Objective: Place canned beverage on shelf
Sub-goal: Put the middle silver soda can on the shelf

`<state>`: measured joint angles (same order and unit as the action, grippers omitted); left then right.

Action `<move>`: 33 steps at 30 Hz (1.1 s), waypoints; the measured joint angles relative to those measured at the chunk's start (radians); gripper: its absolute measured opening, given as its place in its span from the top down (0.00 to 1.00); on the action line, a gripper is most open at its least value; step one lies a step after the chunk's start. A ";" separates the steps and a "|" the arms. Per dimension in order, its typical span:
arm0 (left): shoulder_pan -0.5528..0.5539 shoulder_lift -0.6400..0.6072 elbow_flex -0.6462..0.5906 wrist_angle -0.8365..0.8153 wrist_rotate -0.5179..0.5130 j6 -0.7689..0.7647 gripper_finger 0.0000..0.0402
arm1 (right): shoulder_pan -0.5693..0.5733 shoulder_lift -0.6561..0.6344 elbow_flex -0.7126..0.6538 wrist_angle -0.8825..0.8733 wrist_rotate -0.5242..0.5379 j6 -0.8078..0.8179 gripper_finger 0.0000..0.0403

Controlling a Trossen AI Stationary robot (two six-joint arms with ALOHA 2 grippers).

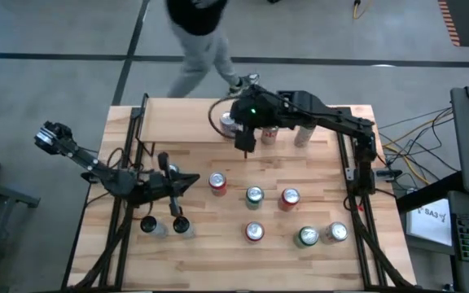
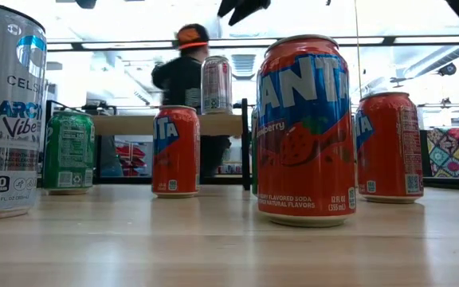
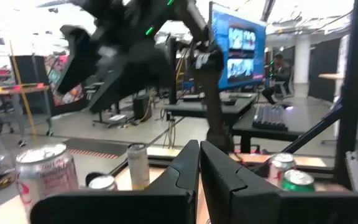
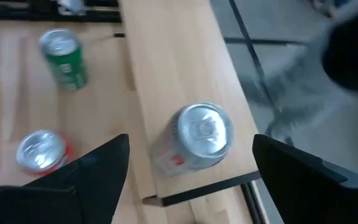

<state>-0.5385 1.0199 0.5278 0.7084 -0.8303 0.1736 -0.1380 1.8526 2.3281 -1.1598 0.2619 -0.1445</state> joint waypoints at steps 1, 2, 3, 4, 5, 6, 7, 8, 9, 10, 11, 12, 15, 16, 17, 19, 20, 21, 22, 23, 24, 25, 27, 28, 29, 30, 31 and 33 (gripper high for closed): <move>0.013 0.010 0.000 -0.001 0.000 -0.009 1.00 | 0.010 -0.009 -0.014 0.000 -0.004 -0.013 0.19; 0.026 0.018 0.000 -0.002 0.000 -0.014 1.00 | 0.017 -0.021 -0.036 0.005 -0.010 -0.031 0.20; 0.038 0.024 0.000 -0.002 0.000 -0.017 1.00 | 0.021 -0.034 -0.069 0.015 -0.011 -0.044 0.20; 0.052 0.026 0.000 -0.007 0.000 -0.019 1.00 | 0.023 -0.049 -0.108 0.031 -0.012 -0.060 0.21; 0.067 0.026 0.000 -0.021 0.002 -0.019 1.00 | 0.023 -0.069 -0.154 0.048 -0.016 -0.072 0.22; 0.083 0.026 0.000 -0.037 0.002 -0.019 1.00 | 0.021 -0.092 -0.207 0.071 -0.029 -0.082 0.24; 0.102 0.025 0.000 -0.054 0.003 -0.022 1.00 | 0.013 -0.121 -0.266 0.100 -0.047 -0.088 0.26; 0.124 0.021 0.000 -0.073 0.004 -0.026 1.00 | 0.004 -0.154 -0.329 0.140 -0.068 -0.095 0.27; 0.147 0.017 0.000 -0.094 0.008 -0.026 1.00 | -0.006 -0.192 -0.398 0.191 -0.089 -0.102 0.29; 0.173 0.015 0.000 -0.111 0.024 -0.027 1.00 | -0.018 -0.228 -0.466 0.248 -0.102 -0.104 0.31; 0.200 0.013 0.000 -0.130 0.056 -0.027 1.00 | -0.031 -0.266 -0.533 0.303 -0.107 -0.110 0.33; 0.232 0.013 0.000 -0.151 0.093 -0.032 1.00 | -0.043 -0.296 -0.602 0.356 -0.106 -0.117 0.35; 0.343 0.016 0.000 -0.197 0.219 -0.051 1.00 | -0.081 -0.380 -0.788 0.529 -0.105 -0.145 0.40; 0.383 0.016 0.000 -0.216 0.256 -0.053 1.00 | -0.095 -0.403 -0.844 0.597 -0.106 -0.154 0.42; 0.421 0.017 0.000 -0.236 0.302 -0.053 1.00 | -0.111 -0.422 -0.898 0.661 -0.109 -0.162 0.43; 0.500 0.020 0.000 -0.260 0.406 -0.055 1.00 | -0.143 -0.452 -0.993 0.781 -0.115 -0.164 0.47; 0.534 0.024 0.000 -0.264 0.458 -0.061 1.00 | -0.158 -0.462 -1.034 0.827 -0.114 -0.162 0.48; 0.566 0.028 0.000 -0.263 0.502 -0.066 1.00 | -0.174 -0.469 -1.071 0.864 -0.113 -0.153 0.50; 0.593 0.033 0.000 -0.262 0.539 -0.073 1.00 | -0.189 -0.474 -1.106 0.899 -0.112 -0.136 0.52; 0.614 0.038 0.000 -0.262 0.567 -0.078 1.00 | -0.200 -0.477 -1.138 0.937 -0.112 -0.119 0.54; 0.632 0.044 0.000 -0.263 0.585 -0.079 1.00 | -0.210 -0.479 -1.170 0.983 -0.112 -0.098 0.56; 0.645 0.051 0.000 -0.261 0.591 -0.080 1.00 | -0.217 -0.481 -1.198 1.028 -0.113 -0.076 0.58; 0.661 0.065 0.000 -0.257 0.594 -0.079 1.00 | -0.225 -0.482 -1.242 1.121 -0.113 -0.044 0.63; 0.668 0.076 0.000 -0.249 0.594 -0.079 1.00 | -0.226 -0.482 -1.259 1.160 -0.113 -0.027 0.65; 0.673 0.087 0.000 -0.239 0.595 -0.079 1.00 | -0.226 -0.479 -1.273 1.195 -0.113 -0.008 0.68; 0.677 0.099 0.000 -0.230 0.595 -0.079 1.00 | -0.226 -0.477 -1.281 1.227 -0.113 0.012 0.70; 0.680 0.113 0.000 -0.221 0.595 -0.079 1.00 | -0.226 -0.473 -1.288 1.254 -0.113 0.032 0.73; 0.684 0.139 0.000 -0.194 0.595 -0.079 1.00 | -0.225 -0.464 -1.296 1.302 -0.113 0.063 0.78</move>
<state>0.1460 1.1588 0.5278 0.5142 -0.2356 0.0946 -0.3626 1.3885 1.0324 0.1423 0.1486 -0.0814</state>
